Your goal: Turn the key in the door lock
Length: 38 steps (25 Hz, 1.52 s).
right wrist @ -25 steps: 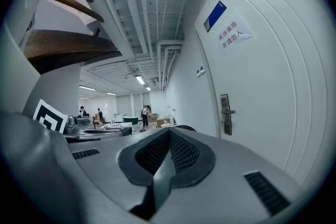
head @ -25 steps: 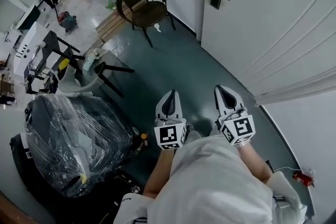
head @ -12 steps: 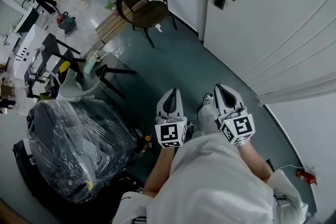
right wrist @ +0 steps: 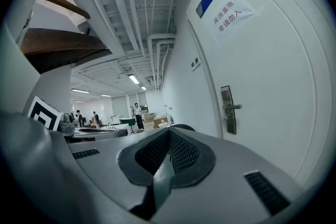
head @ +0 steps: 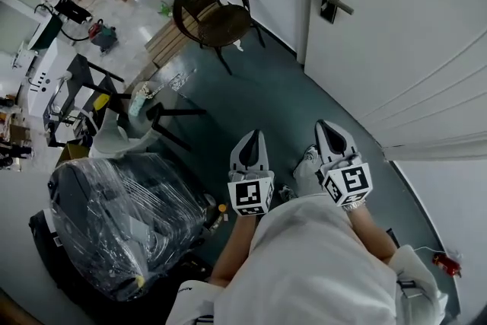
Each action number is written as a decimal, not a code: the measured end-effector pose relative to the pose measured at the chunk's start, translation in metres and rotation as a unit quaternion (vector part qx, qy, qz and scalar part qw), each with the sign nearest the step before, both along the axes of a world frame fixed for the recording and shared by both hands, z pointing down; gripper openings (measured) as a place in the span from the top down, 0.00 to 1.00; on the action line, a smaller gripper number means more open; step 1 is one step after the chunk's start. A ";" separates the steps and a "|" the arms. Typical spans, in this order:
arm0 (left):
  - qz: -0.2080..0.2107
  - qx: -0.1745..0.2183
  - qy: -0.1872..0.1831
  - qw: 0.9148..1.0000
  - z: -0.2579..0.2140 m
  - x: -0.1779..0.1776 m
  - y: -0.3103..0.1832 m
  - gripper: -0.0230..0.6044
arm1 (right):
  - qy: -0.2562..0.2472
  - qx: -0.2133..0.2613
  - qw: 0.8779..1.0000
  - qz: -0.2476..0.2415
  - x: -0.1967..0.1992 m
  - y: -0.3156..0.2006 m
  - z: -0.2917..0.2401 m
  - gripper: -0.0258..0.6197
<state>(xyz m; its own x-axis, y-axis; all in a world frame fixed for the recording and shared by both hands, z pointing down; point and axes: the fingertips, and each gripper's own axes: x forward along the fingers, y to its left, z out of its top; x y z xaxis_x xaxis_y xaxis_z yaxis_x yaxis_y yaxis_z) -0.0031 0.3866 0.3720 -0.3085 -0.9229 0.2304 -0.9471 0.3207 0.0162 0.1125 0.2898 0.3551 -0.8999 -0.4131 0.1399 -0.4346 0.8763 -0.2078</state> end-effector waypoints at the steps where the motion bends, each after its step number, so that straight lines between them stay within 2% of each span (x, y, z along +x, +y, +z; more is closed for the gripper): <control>1: -0.001 0.002 0.001 1.000 -0.002 -0.004 -0.008 0.95 | 0.002 -0.002 1.000 0.001 -0.004 -0.009 0.001 0.97; 10: -0.013 -0.003 -0.016 1.000 -0.008 -0.043 -0.079 0.95 | -0.012 -0.006 1.000 -0.017 -0.049 -0.085 -0.002 0.97; 17: -0.001 -0.005 -0.020 1.000 -0.010 -0.040 -0.147 0.95 | -0.020 -0.007 1.000 -0.013 -0.048 -0.149 -0.006 0.97; 30: 0.082 -0.014 -0.031 0.996 -0.008 -0.004 -0.247 0.95 | -0.024 -0.011 0.998 0.058 -0.003 -0.217 0.004 0.97; 34: 0.123 -0.014 -0.028 0.992 -0.005 0.010 -0.269 0.95 | -0.020 -0.015 0.995 0.095 0.011 -0.233 0.008 0.97; 38: 0.156 -0.017 -0.023 0.987 0.002 0.008 -0.298 0.95 | -0.016 -0.010 0.992 0.128 0.015 -0.251 0.009 0.97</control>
<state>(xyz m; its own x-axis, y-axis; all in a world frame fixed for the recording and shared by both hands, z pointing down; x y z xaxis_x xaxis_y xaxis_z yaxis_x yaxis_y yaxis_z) 0.0045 0.0883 0.3741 -0.0218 -0.9665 0.2559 -0.9993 0.0133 -0.0348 0.1280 0.0388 0.3643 -0.7697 -0.6263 0.1239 -0.6357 0.7336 -0.2402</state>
